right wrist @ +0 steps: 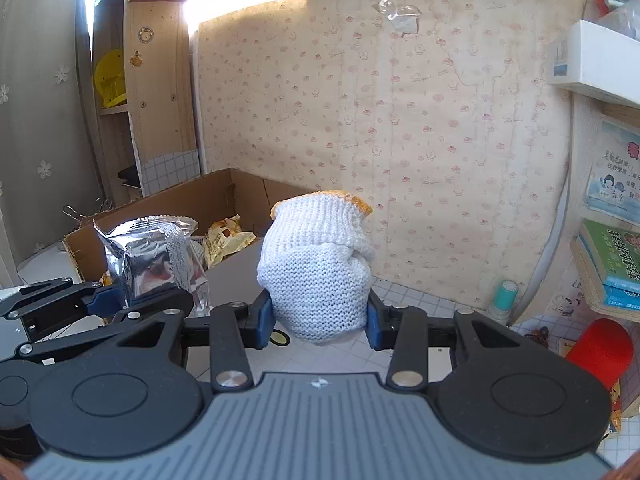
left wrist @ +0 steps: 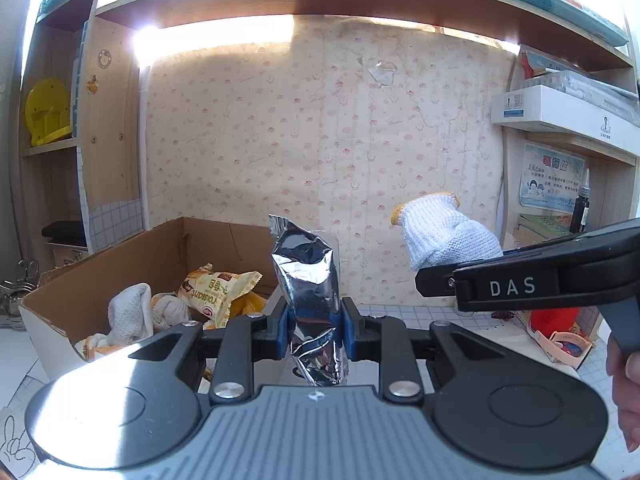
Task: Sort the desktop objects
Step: 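Carry the foil packet and glove over the cardboard box with both tools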
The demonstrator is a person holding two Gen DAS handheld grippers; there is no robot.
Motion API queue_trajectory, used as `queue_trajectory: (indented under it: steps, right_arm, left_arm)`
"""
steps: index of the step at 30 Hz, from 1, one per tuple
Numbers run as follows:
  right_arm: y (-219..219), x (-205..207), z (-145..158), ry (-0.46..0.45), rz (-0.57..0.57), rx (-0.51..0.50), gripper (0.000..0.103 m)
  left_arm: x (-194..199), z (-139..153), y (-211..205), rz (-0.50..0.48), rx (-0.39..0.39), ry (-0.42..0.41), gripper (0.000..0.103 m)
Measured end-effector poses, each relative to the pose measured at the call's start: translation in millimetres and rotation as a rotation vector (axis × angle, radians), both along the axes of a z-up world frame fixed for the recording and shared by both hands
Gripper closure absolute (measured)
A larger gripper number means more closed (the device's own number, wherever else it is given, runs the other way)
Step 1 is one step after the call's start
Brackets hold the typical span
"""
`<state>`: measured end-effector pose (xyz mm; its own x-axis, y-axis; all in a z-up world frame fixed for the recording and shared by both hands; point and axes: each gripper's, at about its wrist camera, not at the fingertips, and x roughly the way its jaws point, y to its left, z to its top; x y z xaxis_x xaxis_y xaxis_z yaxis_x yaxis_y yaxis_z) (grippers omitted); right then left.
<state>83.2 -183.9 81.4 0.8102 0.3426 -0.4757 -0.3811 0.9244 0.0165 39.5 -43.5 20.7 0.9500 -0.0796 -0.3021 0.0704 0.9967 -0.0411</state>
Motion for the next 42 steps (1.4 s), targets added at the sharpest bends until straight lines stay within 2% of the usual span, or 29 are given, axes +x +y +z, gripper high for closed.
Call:
queue_trajectory:
  steps: [8,22,33,42]
  right_arm:
    - [36.8,-0.9,6.2,-0.007,0.051,0.005,0.06]
    - [101.8,20.7,4.2,0.004,0.117,-0.033,0.06]
    - [145.2,57.2,-0.8,0.028,0.12,-0.062,0.06]
    - [173.8,102.1,-8.3,0.068,0.096,-0.08,0.06]
  left_arm:
    - [-5.8,9.4,37.2,0.063,0.0,-0.02,0.077]
    - [9.2,10.0,97.9,0.139,0.001,-0.012,0.077]
    - [33.2,1.9,127.0,0.159,-0.017,0.023,0.077]
    - [51.7,-0.5,142.0,0.159,-0.038,0.041,0.077]
